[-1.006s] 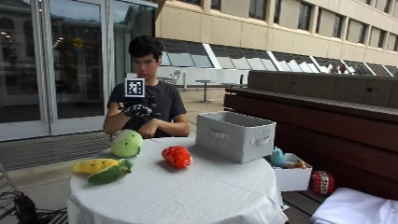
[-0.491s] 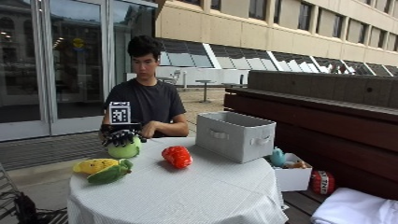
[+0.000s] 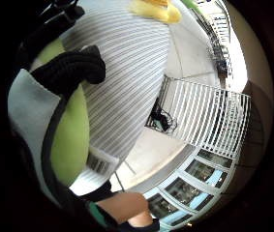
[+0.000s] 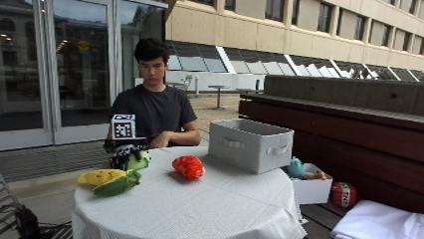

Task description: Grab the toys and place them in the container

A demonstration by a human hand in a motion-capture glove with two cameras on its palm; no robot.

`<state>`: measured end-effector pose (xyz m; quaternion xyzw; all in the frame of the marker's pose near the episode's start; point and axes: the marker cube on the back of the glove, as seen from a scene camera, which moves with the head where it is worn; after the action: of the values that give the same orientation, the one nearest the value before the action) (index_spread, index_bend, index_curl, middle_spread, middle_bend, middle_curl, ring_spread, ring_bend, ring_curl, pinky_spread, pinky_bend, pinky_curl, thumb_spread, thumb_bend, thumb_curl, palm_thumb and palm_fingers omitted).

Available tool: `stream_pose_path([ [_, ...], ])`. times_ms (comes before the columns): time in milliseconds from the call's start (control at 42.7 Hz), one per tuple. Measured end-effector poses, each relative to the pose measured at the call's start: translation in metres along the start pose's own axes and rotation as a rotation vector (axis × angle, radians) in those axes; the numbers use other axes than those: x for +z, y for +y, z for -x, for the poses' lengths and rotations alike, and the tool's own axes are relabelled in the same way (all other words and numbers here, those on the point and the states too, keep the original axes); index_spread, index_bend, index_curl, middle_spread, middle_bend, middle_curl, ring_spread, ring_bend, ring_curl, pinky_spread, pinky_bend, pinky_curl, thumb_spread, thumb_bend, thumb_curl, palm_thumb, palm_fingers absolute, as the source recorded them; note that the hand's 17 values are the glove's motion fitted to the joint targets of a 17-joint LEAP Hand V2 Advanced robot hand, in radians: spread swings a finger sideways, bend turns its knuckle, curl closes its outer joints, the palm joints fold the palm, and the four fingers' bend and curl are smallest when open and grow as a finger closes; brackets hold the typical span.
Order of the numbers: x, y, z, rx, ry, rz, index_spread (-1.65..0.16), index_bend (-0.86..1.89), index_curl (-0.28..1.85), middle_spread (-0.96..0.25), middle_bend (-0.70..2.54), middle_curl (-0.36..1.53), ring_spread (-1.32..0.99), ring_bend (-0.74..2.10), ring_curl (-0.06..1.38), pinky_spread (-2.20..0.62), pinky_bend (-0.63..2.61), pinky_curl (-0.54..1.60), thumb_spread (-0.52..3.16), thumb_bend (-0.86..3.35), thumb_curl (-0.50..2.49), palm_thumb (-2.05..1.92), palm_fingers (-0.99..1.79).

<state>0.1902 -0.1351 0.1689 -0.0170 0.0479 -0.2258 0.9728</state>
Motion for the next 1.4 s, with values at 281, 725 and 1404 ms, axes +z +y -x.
stream_pose_path([
  [281, -0.015, -0.006, 0.002, 0.034, 0.013, -0.11, -0.32, 0.14, 0.15, -0.24, 0.59, 0.5, -0.41, 0.94, 0.44, -0.46, 0.93, 0.38, 0.94, 0.31, 0.48, 0.78, 1.03],
  [725, -0.064, -0.028, 0.006, -0.025, -0.167, -0.105, -0.24, 0.54, 0.34, -0.25, 0.96, 0.58, -0.32, 1.08, 0.47, -0.47, 0.69, 0.35, 0.85, 0.48, 0.64, 0.9, 1.31],
  [1404, -0.306, -0.056, 0.214, -0.331, -0.188, -0.332, -0.35, 0.38, 0.43, -0.4, 0.71, 0.59, -0.43, 1.1, 0.49, -0.46, 0.9, 0.42, 0.57, 0.19, 0.8, 0.67, 1.09],
])
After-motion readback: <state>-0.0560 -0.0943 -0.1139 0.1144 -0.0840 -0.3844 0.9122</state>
